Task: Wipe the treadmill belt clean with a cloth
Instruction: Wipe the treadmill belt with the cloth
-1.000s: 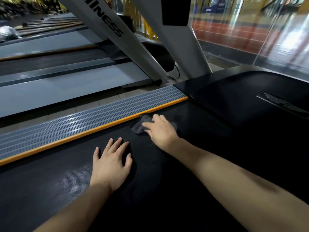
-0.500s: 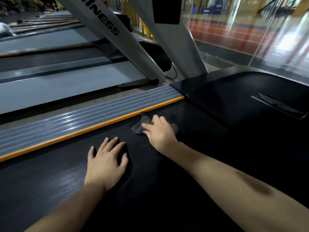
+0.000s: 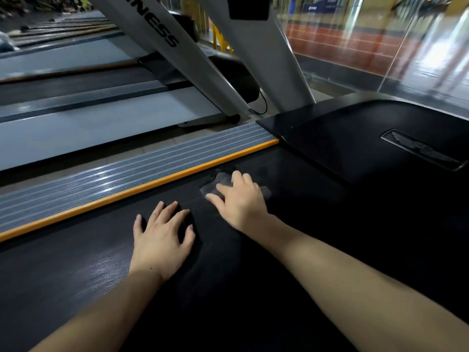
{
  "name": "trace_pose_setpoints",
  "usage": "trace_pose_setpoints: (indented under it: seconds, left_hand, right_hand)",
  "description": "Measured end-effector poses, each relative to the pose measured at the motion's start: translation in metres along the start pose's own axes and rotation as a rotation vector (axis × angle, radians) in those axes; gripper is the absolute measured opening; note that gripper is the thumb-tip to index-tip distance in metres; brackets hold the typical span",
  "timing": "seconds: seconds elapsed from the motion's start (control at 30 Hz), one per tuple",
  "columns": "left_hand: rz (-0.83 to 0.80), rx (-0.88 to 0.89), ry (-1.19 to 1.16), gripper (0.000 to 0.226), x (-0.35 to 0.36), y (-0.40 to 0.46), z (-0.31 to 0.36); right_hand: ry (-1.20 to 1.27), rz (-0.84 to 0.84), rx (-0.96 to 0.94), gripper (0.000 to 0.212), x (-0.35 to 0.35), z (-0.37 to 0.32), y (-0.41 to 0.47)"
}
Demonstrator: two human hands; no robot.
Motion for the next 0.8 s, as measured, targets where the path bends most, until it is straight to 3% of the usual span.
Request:
trace_pose_setpoints:
  seconds: [0.1,0.2,0.37,0.53,0.63,0.7,0.8]
  left_hand:
    - [0.005,0.000,0.002,0.060,0.001,0.000,0.000]
    - [-0.002,-0.002,0.000,0.055,0.002,0.000,-0.001]
    - [0.012,0.013,0.005,0.049,0.005,0.001,-0.003]
    - [0.023,0.056,-0.013,0.057,0.006,0.001,-0.002]
    - [0.024,0.054,-0.021,0.057,0.006,0.001,-0.001]
    - [0.036,0.060,-0.025,0.060,0.004,0.000,-0.001]
    - [0.062,0.081,-0.007,0.060,0.002,-0.001,-0.001]
  right_hand:
    - [0.049,-0.012,0.033,0.044,-0.002,0.006,0.005]
    - [0.050,0.022,0.060,0.063,-0.002,0.009,0.006]
    - [0.052,0.008,0.016,0.045,-0.006,0.031,0.012]
    - [-0.226,0.119,0.315,0.039,-0.043,0.155,0.039]
    - [-0.123,0.165,0.417,0.039,-0.039,0.135,0.038]
    - [-0.039,0.146,0.317,0.037,-0.022,0.082,0.024]
    - [0.132,0.146,-0.062,0.036,0.009,0.017,-0.011]
Point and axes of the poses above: each hand's wrist, its own y-axis towards the middle knuckle, its own x-axis out of the palm, z = x × y, the point moved 1 cm from there along y, towards the middle knuckle, and after that the axes turned 5 degrees about y, right-handed, at the moved point
